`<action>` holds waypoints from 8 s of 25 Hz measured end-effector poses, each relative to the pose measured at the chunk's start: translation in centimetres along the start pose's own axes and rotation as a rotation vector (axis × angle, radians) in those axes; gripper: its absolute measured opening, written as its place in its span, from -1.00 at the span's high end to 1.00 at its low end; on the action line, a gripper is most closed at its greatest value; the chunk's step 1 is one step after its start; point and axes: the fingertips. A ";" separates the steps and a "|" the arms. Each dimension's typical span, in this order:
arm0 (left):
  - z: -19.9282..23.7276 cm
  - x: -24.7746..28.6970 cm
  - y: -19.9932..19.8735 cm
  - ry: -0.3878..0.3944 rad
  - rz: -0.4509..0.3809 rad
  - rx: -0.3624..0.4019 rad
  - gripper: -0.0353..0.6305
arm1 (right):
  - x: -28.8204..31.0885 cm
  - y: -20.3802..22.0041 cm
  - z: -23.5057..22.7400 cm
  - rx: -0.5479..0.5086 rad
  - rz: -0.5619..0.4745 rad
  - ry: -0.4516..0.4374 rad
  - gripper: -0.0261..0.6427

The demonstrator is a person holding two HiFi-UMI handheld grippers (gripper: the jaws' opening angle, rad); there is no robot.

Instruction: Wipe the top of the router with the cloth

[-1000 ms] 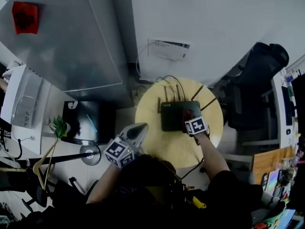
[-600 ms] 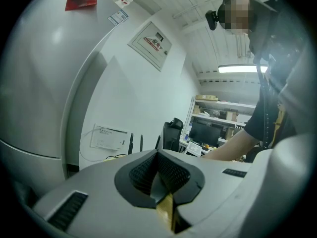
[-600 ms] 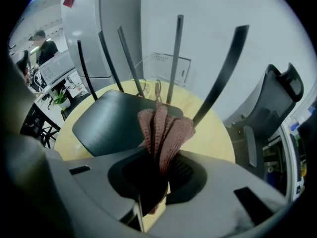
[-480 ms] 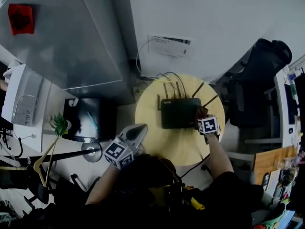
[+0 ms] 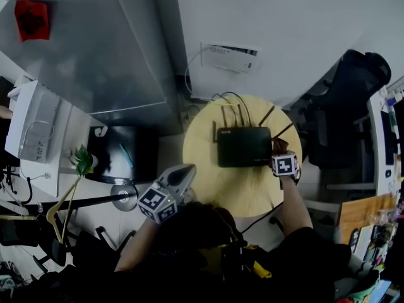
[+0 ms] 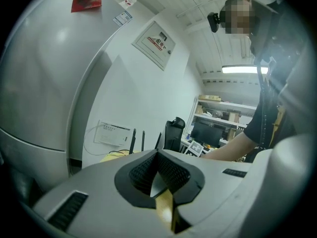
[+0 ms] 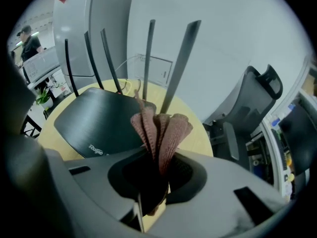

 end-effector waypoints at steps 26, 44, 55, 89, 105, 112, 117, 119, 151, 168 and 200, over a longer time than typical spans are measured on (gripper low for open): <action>0.9 -1.8 -4.8 -0.097 -0.132 0.063 0.90 | -3.1 -13.5 19.0 -1.131 -0.309 -0.118 0.72; 1.6 -4.0 -2.5 -0.131 -0.143 -0.025 0.90 | -2.2 -9.2 22.2 -1.296 -0.108 -0.187 0.72; 1.1 -2.4 -3.1 -0.057 -0.122 0.004 0.90 | -4.4 -5.2 22.6 -1.259 -0.091 -0.199 0.72; 1.6 0.7 -3.2 0.027 -0.081 -0.005 0.90 | -5.4 -10.3 14.2 -1.024 -0.142 -0.249 0.72; 2.4 -0.3 -2.4 -0.037 -0.077 -0.011 0.90 | 0.2 -9.6 15.6 -1.102 0.010 -0.262 0.72; 1.4 0.6 -2.1 -0.001 -0.055 0.004 0.90 | -1.6 -6.3 15.9 -1.131 -0.001 -0.331 0.72; 0.7 0.9 -2.2 0.024 -0.067 0.007 0.90 | -2.9 -4.3 16.2 -1.114 -0.010 -0.340 0.72; 0.4 0.9 -2.3 0.036 -0.069 0.009 0.90 | -3.2 -3.7 16.4 -1.085 -0.011 -0.330 0.72; -0.9 2.0 -2.8 0.105 -0.090 -0.005 0.90 | -6.5 4.0 14.8 -0.960 0.193 -0.648 0.72; 0.7 1.8 -0.6 0.000 -0.006 -0.028 0.90 | 0.3 -10.9 8.2 -1.085 -0.216 0.106 0.72; 0.0 1.6 -1.6 0.086 -0.035 0.004 0.90 | -2.3 -2.0 10.2 -0.958 -0.004 -0.158 0.72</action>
Point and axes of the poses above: the fingertips, and each gripper's own axes: x forward along the fingers, z to its left, y out of its underside, and after that the axes turned 3 degrees about y, right-handed
